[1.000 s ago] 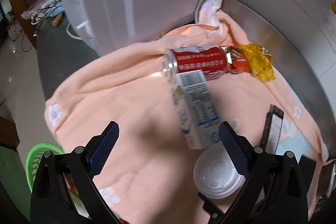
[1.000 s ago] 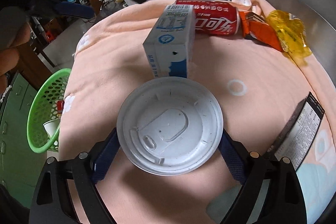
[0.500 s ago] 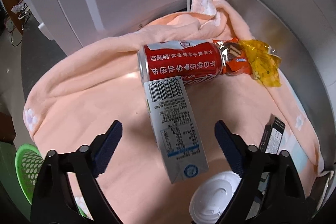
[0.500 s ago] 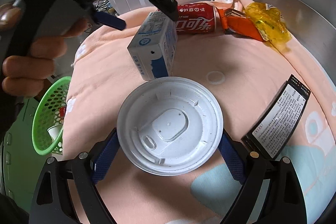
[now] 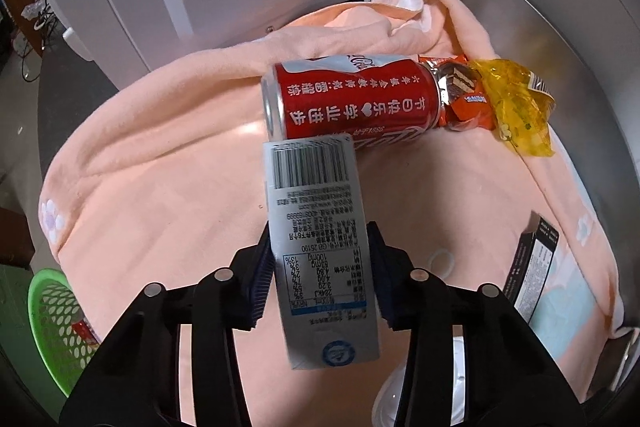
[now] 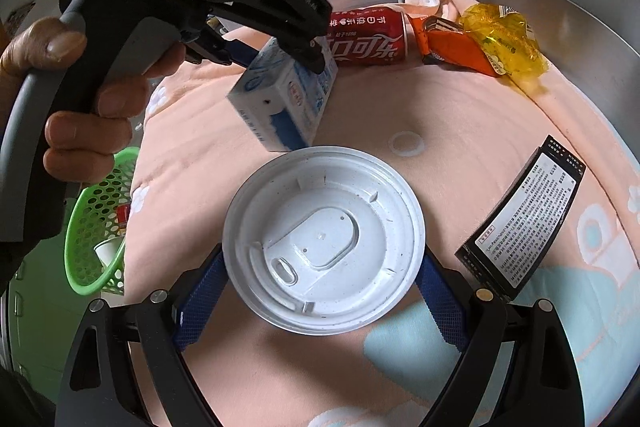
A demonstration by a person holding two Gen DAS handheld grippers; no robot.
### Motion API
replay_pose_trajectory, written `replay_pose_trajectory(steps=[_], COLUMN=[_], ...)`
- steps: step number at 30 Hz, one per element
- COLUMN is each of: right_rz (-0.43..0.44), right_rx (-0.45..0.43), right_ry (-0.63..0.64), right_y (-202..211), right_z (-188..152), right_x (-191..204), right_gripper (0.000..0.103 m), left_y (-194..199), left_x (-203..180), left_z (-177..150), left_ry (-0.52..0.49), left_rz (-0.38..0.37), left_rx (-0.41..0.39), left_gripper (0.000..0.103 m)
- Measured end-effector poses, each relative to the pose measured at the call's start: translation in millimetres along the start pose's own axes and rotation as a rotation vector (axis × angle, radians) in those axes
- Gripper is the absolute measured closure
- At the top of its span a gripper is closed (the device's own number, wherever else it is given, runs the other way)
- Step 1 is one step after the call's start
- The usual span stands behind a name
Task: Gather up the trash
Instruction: 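Carry the lid and milk carton over the green basket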
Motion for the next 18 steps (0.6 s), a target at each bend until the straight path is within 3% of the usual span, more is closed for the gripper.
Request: replay_pose_trajectory(steps=[11,18], right_rz=[0.034,0.068], right_rx=[-0.016,-0.026], right_ry=[0.048,0.106], right_y=[9,14], right_z=[3,10], right_x=[26,58], right_gripper=[0.016,0.016], left_y=[51,87], left_x=[26,57], left_z=[-27,-50], left_ry=[0.019,0.048], left_rz=[-0.013,0.017], left_rx=[-0.085,-0.146], left_gripper=[0.062,0.062])
Point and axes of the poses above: each gripper's, at about its wrist camera, not at the fingertips, and y roughly against the way its jaws point, x to its left, z to its top, the point moved 3 cm from there along -y, roughly the way its jaws point, and after that the axes turned 7 degrees about -z, right-handed, at the moved point
